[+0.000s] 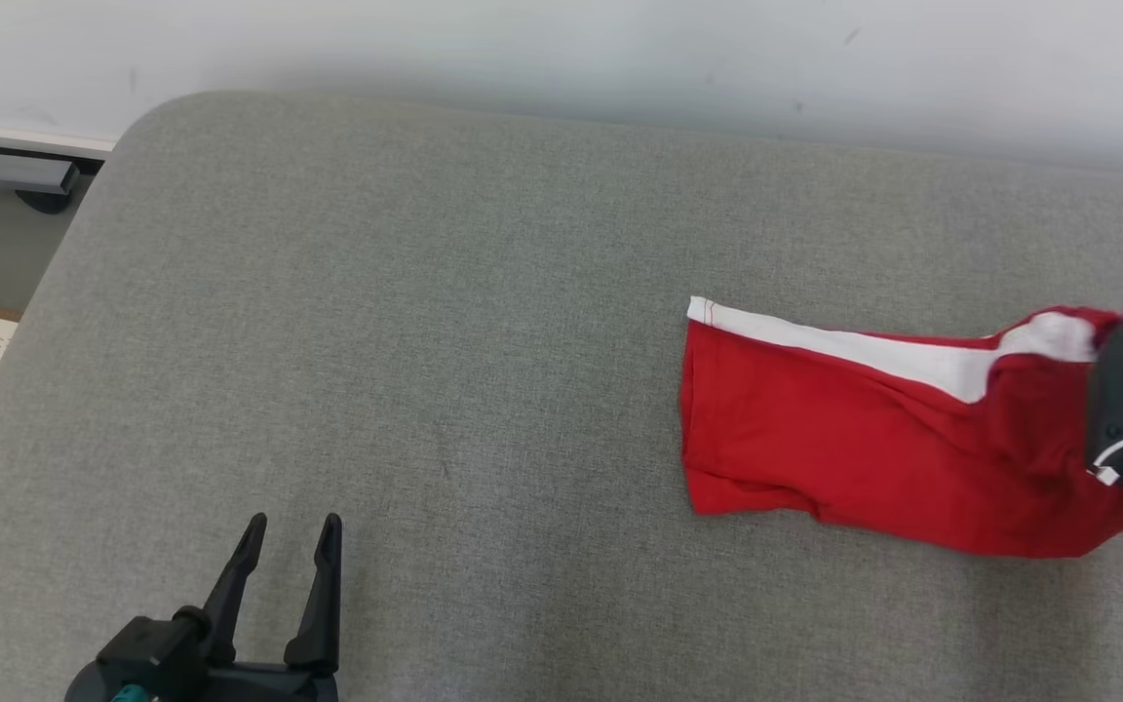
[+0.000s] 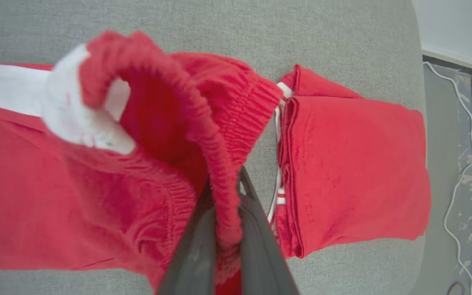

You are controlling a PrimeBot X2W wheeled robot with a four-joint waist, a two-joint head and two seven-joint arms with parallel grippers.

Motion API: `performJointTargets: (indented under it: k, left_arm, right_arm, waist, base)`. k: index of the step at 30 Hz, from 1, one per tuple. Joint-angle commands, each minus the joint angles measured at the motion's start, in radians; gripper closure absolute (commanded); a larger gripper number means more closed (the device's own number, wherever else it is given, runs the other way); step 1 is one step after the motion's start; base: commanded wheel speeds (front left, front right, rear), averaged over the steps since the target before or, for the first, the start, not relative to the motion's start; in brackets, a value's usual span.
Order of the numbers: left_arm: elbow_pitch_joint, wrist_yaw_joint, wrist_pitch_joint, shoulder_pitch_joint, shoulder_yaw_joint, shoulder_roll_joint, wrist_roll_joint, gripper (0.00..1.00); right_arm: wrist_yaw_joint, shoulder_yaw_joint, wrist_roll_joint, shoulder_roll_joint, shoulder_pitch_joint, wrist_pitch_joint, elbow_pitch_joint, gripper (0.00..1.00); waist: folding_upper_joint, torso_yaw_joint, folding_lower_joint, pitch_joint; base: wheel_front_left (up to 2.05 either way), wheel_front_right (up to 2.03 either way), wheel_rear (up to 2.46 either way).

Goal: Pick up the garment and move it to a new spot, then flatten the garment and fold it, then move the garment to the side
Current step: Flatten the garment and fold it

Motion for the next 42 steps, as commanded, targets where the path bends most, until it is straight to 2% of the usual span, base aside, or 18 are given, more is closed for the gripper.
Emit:
performJointTargets:
  k: [1,13,22,26,33,42]
  left_arm:
    - [0.003,0.0,-0.005,-0.011,0.001,0.004,-0.001,0.0]
    - [0.026,-0.003,-0.011,-0.014,-0.007,-0.004,-0.008,0.0]
    - [0.034,-0.009,-0.015,-0.004,-0.015,-0.006,-0.01,0.0]
    - [0.04,-0.01,-0.016,-0.004,-0.023,-0.008,-0.008,0.0]
    - [0.046,-0.015,-0.018,-0.001,-0.033,-0.008,-0.008,0.0]
    - [0.054,-0.019,-0.019,-0.004,-0.05,-0.013,-0.008,0.0]
  right_arm:
    - [0.0,0.009,0.016,0.001,0.005,0.005,-0.006,1.0]
    - [0.0,0.189,0.109,0.048,-0.043,0.022,-0.035,1.0]
    - [0.0,0.268,0.157,0.075,-0.09,-0.024,0.042,1.0]
    - [0.0,0.312,0.224,0.075,-0.116,-0.057,0.112,1.0]
    - [0.0,0.339,0.272,0.075,-0.154,-0.105,0.216,1.0]
    - [0.0,0.31,0.252,0.075,-0.205,-0.182,0.341,1.0]
  waist:
    - [-0.0001,0.002,0.0,-0.001]
    - [-0.0001,0.028,0.0,-0.021]
    - [-0.0001,0.058,0.0,-0.038]
    - [-0.0001,0.081,0.0,-0.046]
    - [-0.0001,0.114,0.0,-0.055]
    - [-0.0001,0.156,0.0,-0.052]
  base:
    - [0.0,0.0,0.0]
    - [0.0,0.0,0.0]
    - [0.0,0.0,0.0]
    - [0.0,0.0,0.0]
    - [0.0,0.0,0.0]
    - [0.0,0.0,0.0]
